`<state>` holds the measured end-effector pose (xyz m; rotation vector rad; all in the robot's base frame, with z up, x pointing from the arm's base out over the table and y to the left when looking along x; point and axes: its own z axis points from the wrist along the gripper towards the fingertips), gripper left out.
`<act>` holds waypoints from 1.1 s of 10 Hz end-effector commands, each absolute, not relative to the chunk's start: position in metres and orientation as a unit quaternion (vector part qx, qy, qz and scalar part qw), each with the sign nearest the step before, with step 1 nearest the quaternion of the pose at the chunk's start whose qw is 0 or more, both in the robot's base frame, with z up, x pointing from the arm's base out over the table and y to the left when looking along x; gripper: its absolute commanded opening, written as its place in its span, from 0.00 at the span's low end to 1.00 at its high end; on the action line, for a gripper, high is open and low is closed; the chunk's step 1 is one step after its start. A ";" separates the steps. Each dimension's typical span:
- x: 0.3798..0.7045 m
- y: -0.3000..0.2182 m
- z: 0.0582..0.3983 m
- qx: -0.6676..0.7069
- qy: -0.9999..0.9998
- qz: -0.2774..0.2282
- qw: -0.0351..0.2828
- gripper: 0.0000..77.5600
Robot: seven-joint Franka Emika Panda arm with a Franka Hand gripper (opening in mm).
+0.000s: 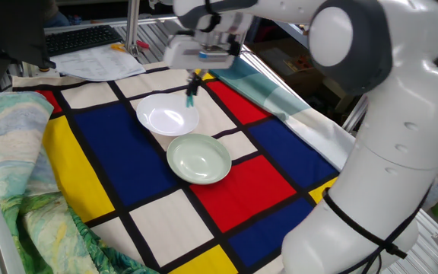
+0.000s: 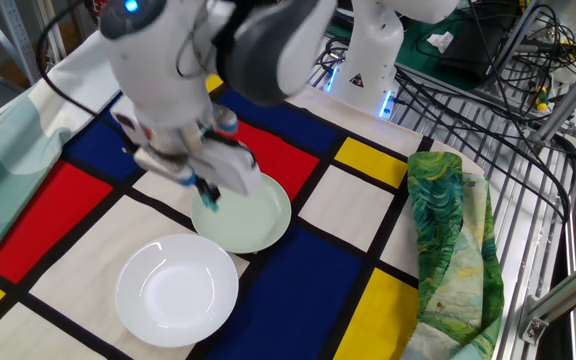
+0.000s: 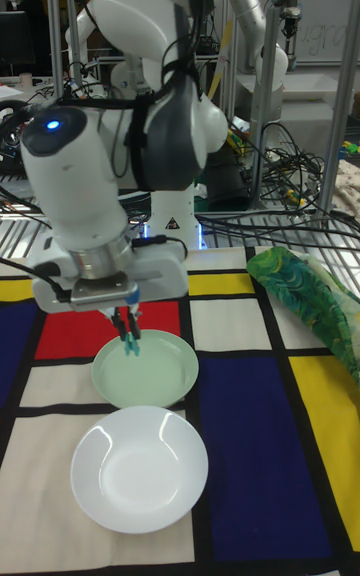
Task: Use a clamp
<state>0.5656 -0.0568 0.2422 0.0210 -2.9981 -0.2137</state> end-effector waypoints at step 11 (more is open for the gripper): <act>0.538 -0.093 0.222 -0.019 -0.994 -0.104 0.036 0.01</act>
